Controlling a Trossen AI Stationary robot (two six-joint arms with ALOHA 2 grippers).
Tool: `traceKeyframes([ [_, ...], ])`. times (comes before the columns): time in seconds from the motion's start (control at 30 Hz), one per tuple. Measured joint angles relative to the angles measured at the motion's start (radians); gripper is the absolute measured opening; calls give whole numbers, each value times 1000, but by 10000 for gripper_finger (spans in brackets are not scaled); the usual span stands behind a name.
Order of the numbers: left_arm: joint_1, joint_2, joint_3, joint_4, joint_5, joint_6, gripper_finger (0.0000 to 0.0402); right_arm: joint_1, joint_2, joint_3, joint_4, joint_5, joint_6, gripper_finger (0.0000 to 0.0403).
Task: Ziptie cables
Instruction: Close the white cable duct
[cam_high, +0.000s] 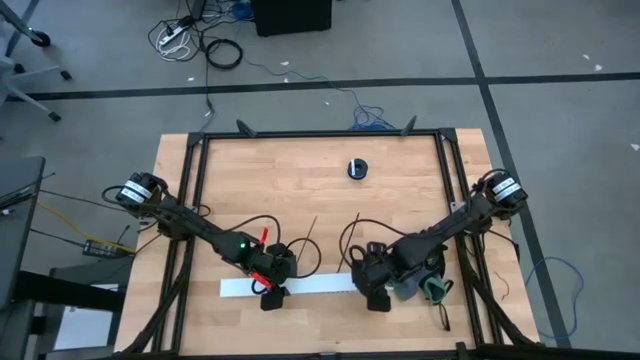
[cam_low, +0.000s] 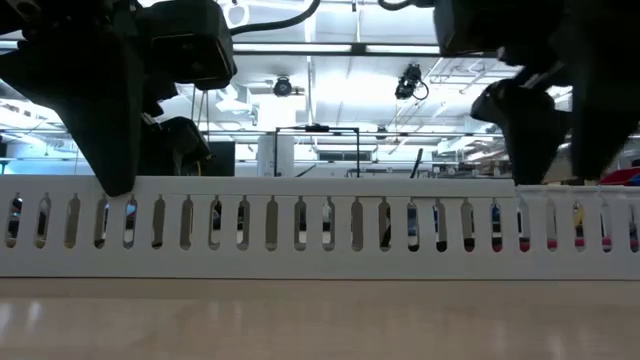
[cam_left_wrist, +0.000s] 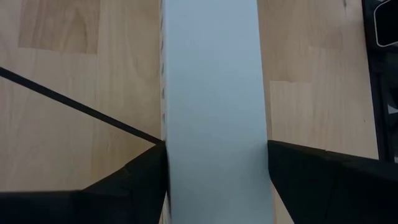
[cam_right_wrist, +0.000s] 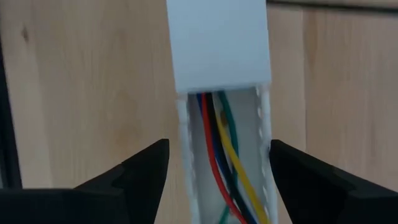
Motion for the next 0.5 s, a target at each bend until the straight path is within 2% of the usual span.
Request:
traceKeyframes([
  [0.5, 0, 0, -2, 0, 5, 2, 241, 76, 39, 1, -99, 35, 8, 270],
])
